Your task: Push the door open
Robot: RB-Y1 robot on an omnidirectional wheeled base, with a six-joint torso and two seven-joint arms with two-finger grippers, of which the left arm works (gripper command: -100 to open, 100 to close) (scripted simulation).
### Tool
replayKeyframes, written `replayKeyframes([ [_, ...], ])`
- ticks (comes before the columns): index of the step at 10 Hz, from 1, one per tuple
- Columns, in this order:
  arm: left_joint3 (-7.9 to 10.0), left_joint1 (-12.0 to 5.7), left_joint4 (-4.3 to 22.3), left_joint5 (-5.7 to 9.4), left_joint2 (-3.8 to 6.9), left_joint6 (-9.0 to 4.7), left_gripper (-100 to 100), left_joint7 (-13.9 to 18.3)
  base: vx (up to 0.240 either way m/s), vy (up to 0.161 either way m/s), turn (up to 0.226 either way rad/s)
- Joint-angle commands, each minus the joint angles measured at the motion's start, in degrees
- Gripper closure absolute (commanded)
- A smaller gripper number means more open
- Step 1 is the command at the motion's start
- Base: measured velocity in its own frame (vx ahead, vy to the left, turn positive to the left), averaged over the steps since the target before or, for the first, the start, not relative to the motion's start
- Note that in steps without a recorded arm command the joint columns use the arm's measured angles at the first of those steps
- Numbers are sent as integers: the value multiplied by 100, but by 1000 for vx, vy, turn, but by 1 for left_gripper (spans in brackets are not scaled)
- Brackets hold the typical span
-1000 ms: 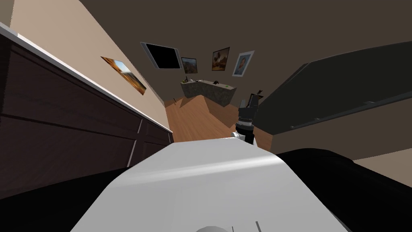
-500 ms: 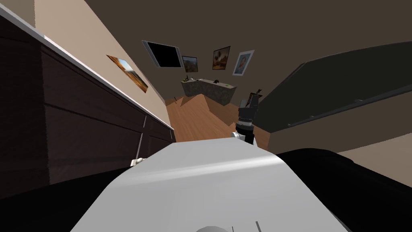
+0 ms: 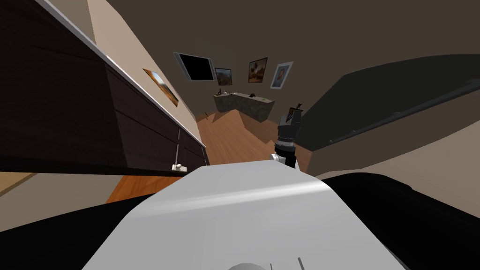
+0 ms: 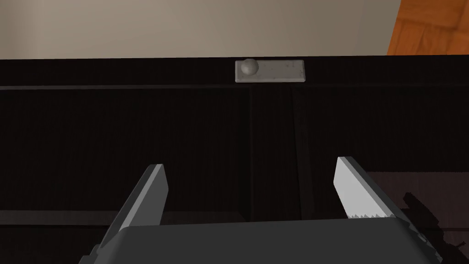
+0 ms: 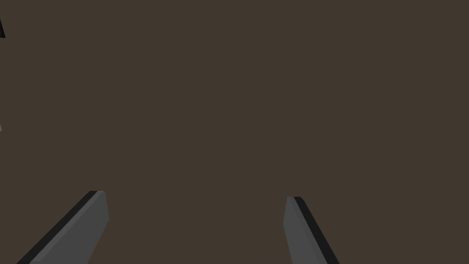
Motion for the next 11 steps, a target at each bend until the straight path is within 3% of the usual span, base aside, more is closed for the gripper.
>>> replayKeyframes([
  [1, -73, -8, 53, 31, 41, -51, -100, -7, -245, 47, 37],
  [7, -378, -39, 178, 192, 188, -181, -100, -44, -250, 65, 40],
  [11, -488, -54, 236, 266, 238, -242, -100, -62, -58, 32, 25],
])
